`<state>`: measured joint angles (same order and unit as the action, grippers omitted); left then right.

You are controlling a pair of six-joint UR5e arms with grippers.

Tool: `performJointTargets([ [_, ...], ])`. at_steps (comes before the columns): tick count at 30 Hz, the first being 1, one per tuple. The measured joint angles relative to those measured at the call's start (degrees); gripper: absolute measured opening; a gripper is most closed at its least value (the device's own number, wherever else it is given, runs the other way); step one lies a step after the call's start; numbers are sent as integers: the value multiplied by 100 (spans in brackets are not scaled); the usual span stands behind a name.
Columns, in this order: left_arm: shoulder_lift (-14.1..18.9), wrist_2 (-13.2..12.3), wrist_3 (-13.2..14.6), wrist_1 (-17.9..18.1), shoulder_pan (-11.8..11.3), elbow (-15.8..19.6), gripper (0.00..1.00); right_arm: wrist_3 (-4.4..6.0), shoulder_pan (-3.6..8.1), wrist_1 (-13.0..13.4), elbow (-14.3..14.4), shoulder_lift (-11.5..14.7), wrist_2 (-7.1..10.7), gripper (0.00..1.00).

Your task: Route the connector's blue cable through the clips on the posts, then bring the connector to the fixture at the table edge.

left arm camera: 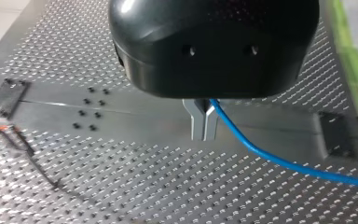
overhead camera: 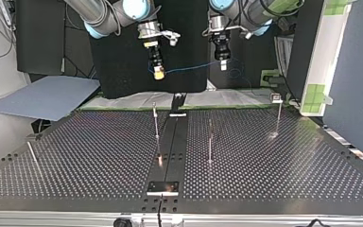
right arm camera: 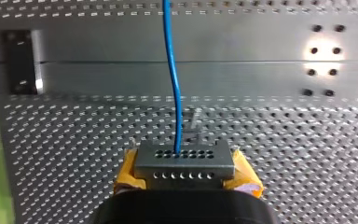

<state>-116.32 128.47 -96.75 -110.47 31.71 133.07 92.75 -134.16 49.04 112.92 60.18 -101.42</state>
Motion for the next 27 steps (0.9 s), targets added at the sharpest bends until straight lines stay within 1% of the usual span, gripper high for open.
performJointTargets([
  [2, 104, 14, 24, -106, -48, -62, 0, 101, 54, -100, -91, 101, 31, 0],
  [6, 299, 22, 53, -301, -146, -145, 0, 255, 143, -270, -256, 271, 59, 0],
  [8, 400, 23, 80, -399, -206, -200, 0, 287, 196, -374, -359, 375, 65, 0],
  [12, 592, 0, 116, -592, -338, -347, 0, 290, 297, -598, -534, 600, 91, 0],
  [16, 774, -129, 88, -773, -505, -512, 0, 273, 390, -802, -661, 804, 169, 0],
  [20, 973, -319, 62, -974, -702, -681, 0, 200, 458, -1006, -805, 986, 315, 0],
  [23, 1107, -452, 59, -1106, -835, -767, 0, 132, 486, -1154, -916, 970, 385, 0],
  [27, 1311, -641, 72, -1311, -1039, -894, 0, 117, 511, -1295, -1039, 830, 482, 0],
])
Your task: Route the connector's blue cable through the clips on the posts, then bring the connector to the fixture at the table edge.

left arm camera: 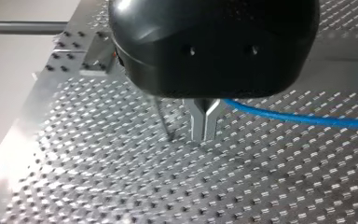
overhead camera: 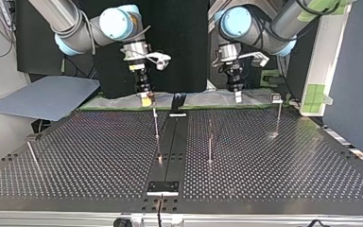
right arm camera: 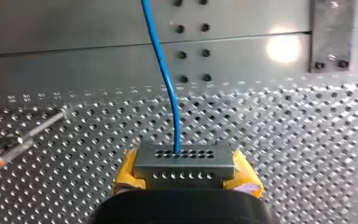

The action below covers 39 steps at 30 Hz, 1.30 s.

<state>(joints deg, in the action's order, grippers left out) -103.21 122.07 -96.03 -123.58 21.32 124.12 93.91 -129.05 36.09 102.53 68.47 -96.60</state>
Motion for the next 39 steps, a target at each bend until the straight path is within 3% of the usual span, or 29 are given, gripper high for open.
performJointTargets([
  [5, 264, -98, 31, -220, -245, -157, 0, 19, 23, -65, -190, -223, 155, 0],
  [13, 518, -403, 69, -365, -387, -452, 0, 24, 72, -226, -559, -461, 227, 0],
  [24, 156, -735, 177, -465, -498, -721, 0, 30, 140, -359, -964, -589, 323, 0],
  [30, 95, -947, 182, -496, -591, -862, 0, 8, 154, -395, -1114, -647, 459, 0],
  [39, -206, -1088, 193, -633, -651, -1090, 0, -13, 173, -458, -1294, -806, 526, 0],
])
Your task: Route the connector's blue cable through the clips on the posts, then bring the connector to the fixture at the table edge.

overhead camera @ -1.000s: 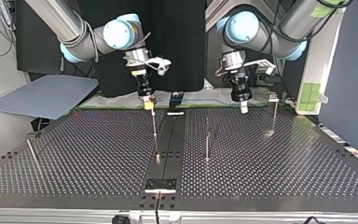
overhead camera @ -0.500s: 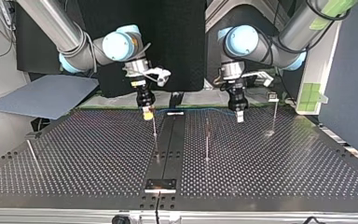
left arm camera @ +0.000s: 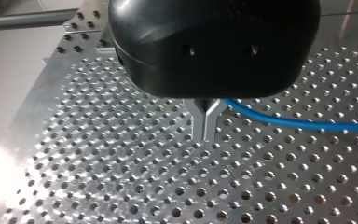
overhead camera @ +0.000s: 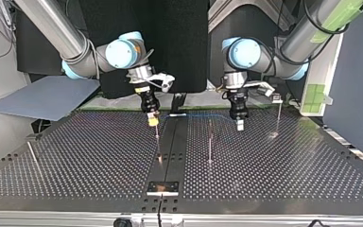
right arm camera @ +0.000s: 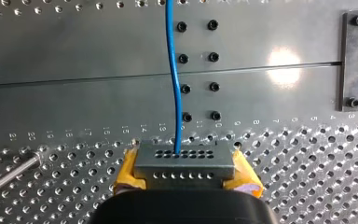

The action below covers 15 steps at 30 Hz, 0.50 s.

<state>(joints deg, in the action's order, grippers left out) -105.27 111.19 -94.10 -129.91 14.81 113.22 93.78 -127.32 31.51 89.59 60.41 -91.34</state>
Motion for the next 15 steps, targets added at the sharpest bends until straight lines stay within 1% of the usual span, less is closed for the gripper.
performJointTargets([
  [8, -55, -76, -11, -33, -45, -203, 0, -6, 79, -42, -155, -41, 9, 0],
  [15, -58, -91, -12, -47, -57, -233, 0, -11, 136, -82, -203, -51, 16, 0],
])
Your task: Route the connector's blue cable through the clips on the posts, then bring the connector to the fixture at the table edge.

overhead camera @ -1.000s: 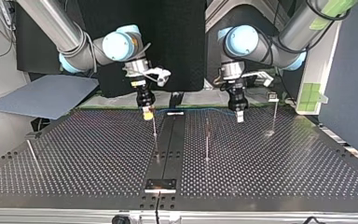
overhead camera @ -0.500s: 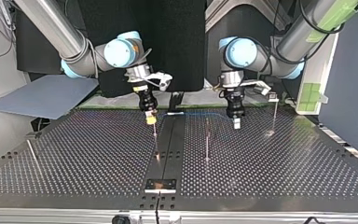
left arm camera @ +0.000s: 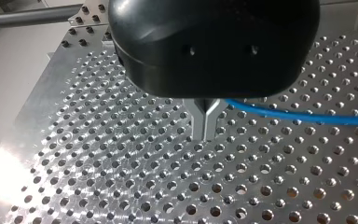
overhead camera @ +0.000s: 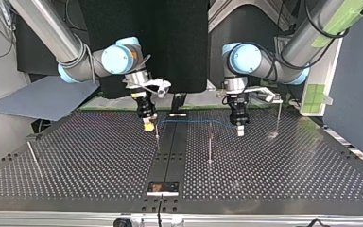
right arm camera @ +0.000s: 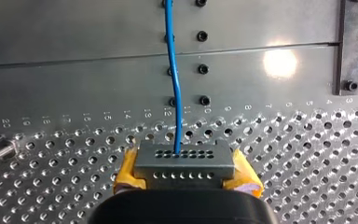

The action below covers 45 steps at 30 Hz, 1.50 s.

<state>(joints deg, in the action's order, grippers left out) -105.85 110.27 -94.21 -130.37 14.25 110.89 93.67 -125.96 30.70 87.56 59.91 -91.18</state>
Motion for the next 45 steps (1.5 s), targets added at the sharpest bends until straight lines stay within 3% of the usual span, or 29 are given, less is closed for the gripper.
performJointTargets([
  [7, -13, -96, -5, -9, -5, -43, 0, -6, 41, -45, -70, -11, 28, 0],
  [22, -317, -199, 4, -266, -46, -569, 0, -22, 192, -107, -306, -84, 121, 0],
  [25, -323, -239, -8, -296, -83, -621, 0, -49, 218, -159, -418, -170, 136, 0],
  [32, -512, -372, -18, -416, -157, -794, 0, -214, 252, -357, -779, -430, 143, 0],
  [45, -849, -498, -106, -713, -292, -1353, 0, -232, 403, -415, -1158, -535, 277, 0],
])
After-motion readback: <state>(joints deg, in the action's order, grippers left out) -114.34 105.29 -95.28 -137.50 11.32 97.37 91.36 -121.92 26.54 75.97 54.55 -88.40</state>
